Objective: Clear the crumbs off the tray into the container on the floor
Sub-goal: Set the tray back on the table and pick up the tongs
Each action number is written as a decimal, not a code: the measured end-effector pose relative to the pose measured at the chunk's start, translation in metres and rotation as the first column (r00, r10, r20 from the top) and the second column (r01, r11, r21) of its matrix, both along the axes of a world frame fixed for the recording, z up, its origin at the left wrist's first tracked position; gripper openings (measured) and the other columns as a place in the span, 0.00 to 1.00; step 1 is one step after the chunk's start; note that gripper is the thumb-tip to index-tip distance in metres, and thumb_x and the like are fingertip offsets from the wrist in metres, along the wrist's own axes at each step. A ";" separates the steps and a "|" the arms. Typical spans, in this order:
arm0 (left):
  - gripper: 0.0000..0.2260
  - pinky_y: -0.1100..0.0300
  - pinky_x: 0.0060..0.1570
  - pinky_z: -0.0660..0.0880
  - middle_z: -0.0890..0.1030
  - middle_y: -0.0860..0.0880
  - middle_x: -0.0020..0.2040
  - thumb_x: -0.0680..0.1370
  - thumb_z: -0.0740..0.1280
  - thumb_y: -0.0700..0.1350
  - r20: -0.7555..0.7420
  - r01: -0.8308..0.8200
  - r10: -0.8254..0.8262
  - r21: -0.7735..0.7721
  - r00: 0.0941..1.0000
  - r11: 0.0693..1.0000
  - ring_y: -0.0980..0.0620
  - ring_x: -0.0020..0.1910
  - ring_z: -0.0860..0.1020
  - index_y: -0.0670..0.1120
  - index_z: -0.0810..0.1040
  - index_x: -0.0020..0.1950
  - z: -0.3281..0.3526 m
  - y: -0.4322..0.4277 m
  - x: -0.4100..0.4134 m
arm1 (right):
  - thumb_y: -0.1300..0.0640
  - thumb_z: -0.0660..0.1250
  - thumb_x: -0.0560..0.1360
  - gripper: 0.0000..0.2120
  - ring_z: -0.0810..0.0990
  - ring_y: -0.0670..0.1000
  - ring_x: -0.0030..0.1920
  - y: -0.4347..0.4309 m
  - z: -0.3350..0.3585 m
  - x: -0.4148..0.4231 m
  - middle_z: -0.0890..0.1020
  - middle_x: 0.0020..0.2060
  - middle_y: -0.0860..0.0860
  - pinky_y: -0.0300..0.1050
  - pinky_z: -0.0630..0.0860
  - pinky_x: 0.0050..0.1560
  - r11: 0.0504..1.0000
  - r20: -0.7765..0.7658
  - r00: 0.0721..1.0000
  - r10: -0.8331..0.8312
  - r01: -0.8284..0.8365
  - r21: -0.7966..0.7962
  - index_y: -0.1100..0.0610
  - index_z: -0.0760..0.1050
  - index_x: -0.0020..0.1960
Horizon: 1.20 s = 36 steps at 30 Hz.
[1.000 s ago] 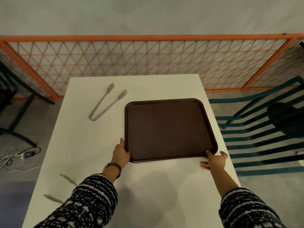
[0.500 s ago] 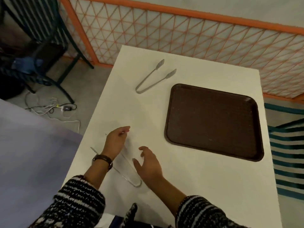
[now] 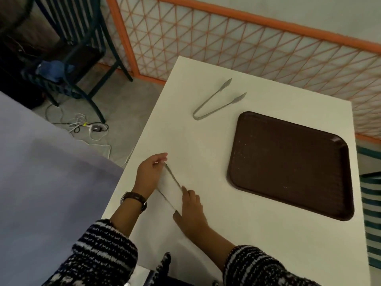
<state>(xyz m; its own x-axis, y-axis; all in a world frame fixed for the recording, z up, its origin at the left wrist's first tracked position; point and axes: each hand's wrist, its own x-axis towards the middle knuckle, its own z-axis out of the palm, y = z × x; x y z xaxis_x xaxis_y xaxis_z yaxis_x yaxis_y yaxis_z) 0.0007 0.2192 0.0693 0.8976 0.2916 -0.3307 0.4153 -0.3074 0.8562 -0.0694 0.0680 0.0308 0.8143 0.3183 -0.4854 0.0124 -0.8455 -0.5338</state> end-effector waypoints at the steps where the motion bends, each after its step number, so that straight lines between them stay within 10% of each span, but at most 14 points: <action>1: 0.13 0.63 0.57 0.70 0.80 0.48 0.53 0.78 0.59 0.35 0.026 -0.010 0.010 -0.008 1.000 1.000 0.51 0.53 0.77 0.45 0.78 0.59 0.002 -0.003 0.006 | 0.52 0.61 0.75 0.37 0.63 0.54 0.65 -0.008 0.004 0.004 0.62 0.68 0.54 0.47 0.65 0.66 0.999 0.005 0.999 -0.041 0.041 0.031 0.58 0.46 0.76; 12: 0.19 0.55 0.63 0.70 0.71 0.41 0.65 0.76 0.60 0.34 0.057 0.151 -0.159 0.126 0.986 0.980 0.44 0.61 0.73 0.42 0.71 0.67 -0.007 -0.078 0.155 | 0.55 0.68 0.73 0.38 0.64 0.54 0.68 -0.115 0.041 0.063 0.64 0.67 0.54 0.47 0.63 0.70 0.794 0.095 0.790 -0.606 0.593 0.136 0.57 0.52 0.76; 20: 0.36 0.44 0.73 0.49 0.53 0.40 0.77 0.74 0.66 0.40 -0.227 0.386 -0.313 0.550 0.922 0.740 0.43 0.76 0.53 0.41 0.49 0.76 -0.057 -0.130 0.240 | 0.57 0.69 0.72 0.35 0.69 0.54 0.63 -0.178 0.026 0.079 0.67 0.62 0.52 0.52 0.71 0.65 0.589 0.120 0.576 -0.808 0.795 0.148 0.56 0.56 0.74; 26: 0.36 0.42 0.62 0.67 0.67 0.35 0.67 0.71 0.69 0.50 -0.273 0.443 -0.350 0.585 0.896 0.679 0.35 0.64 0.66 0.40 0.57 0.73 -0.077 -0.121 0.264 | 0.56 0.69 0.72 0.36 0.71 0.54 0.62 -0.210 0.016 0.072 0.68 0.62 0.52 0.53 0.73 0.64 0.521 0.145 0.503 -0.852 0.841 0.142 0.56 0.56 0.74; 36: 0.32 0.51 0.65 0.62 0.75 0.39 0.58 0.70 0.73 0.46 -0.007 0.220 -0.228 0.291 0.974 0.931 0.41 0.60 0.70 0.41 0.65 0.70 -0.050 -0.157 0.147 | 0.54 0.69 0.71 0.35 0.67 0.61 0.62 -0.283 0.018 0.097 0.71 0.62 0.60 0.57 0.66 0.64 0.475 0.297 0.458 -0.838 0.880 -0.017 0.61 0.58 0.73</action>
